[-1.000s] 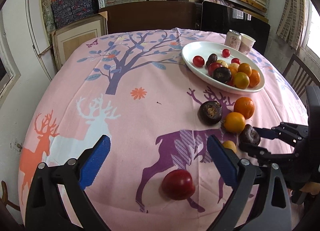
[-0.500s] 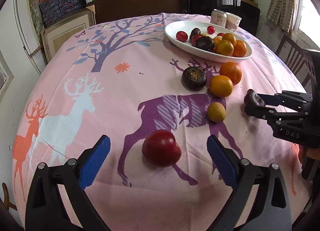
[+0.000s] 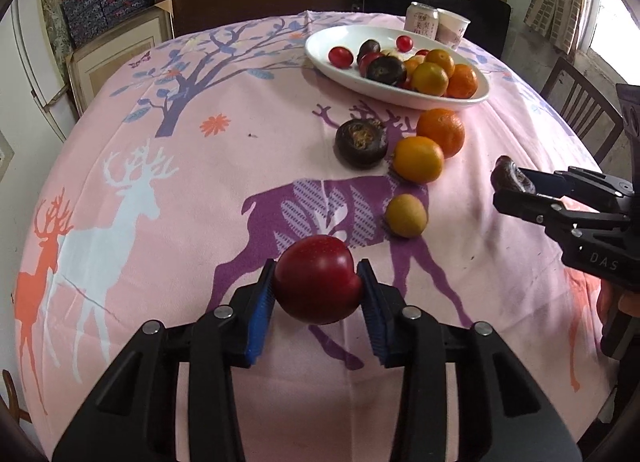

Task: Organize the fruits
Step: 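Grasp a large red tomato with the left tool while the right tool grasps a dark purple fruit, then lower both fruits onto the white plate and open both tools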

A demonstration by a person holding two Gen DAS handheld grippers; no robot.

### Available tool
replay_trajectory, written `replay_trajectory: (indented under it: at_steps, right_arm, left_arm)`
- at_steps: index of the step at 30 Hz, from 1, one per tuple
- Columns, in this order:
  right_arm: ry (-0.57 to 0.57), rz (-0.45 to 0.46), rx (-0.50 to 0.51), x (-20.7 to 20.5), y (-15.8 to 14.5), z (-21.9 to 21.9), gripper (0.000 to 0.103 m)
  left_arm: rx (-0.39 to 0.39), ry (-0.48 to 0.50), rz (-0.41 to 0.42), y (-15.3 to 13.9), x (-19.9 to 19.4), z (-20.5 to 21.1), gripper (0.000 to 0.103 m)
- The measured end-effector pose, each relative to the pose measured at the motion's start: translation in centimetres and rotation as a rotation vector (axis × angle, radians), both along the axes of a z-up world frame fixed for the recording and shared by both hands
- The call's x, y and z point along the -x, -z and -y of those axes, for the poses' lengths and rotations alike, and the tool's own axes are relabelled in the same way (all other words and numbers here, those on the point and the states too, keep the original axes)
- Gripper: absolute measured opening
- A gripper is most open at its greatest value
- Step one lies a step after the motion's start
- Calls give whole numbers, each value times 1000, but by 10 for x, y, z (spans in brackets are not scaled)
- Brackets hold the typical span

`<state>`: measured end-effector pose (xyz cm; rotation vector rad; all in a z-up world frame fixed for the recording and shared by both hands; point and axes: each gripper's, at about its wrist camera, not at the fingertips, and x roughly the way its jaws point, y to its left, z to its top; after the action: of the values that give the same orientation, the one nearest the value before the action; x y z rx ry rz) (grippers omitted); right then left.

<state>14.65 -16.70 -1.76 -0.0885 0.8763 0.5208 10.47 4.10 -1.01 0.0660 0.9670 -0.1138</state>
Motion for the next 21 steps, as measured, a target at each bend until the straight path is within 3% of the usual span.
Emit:
replay_trajectory:
  at_steps: [6,11,21]
  right_arm:
    - [23,41,-52,0,-22,22,43]
    - [68,87,-100,-11,-42,45,43]
    - [194,116,-177,-82,-57,74,43]
  left_arm:
    - [-5,51,93,-42,-21,30,40]
    - [26,52,138,-65,-60,55,40]
    - [49,-42,114,-49,-151,72,40]
